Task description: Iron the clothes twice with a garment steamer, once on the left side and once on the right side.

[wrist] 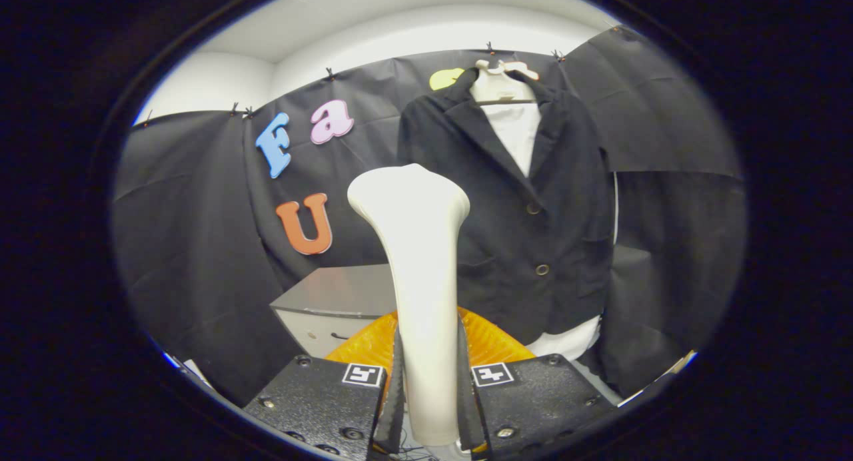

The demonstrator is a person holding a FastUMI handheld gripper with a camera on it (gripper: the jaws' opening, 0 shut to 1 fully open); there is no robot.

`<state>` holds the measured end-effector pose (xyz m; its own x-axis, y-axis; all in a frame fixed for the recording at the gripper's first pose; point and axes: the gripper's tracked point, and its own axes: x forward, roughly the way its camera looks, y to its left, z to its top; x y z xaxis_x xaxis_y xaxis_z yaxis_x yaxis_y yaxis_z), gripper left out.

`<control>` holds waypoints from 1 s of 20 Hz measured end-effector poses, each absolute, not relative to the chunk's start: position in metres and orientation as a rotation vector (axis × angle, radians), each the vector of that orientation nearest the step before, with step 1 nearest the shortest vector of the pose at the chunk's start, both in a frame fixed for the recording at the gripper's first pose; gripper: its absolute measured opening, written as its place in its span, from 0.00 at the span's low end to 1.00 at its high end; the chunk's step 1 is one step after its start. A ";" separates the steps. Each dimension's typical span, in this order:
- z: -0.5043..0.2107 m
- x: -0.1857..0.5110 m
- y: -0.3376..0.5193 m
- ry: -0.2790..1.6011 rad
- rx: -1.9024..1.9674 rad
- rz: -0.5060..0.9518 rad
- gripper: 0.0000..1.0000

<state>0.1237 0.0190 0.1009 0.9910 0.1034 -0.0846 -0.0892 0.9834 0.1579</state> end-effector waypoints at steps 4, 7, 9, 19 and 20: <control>0.113 0.128 -0.031 0.055 0.153 0.006 0.35; 0.130 0.144 -0.055 0.031 0.142 -0.033 0.35; 0.142 0.160 -0.067 0.019 0.128 -0.055 0.35; 0.195 0.242 -0.070 -0.033 0.055 -0.096 0.35; 0.195 0.249 -0.068 -0.033 0.044 -0.103 0.35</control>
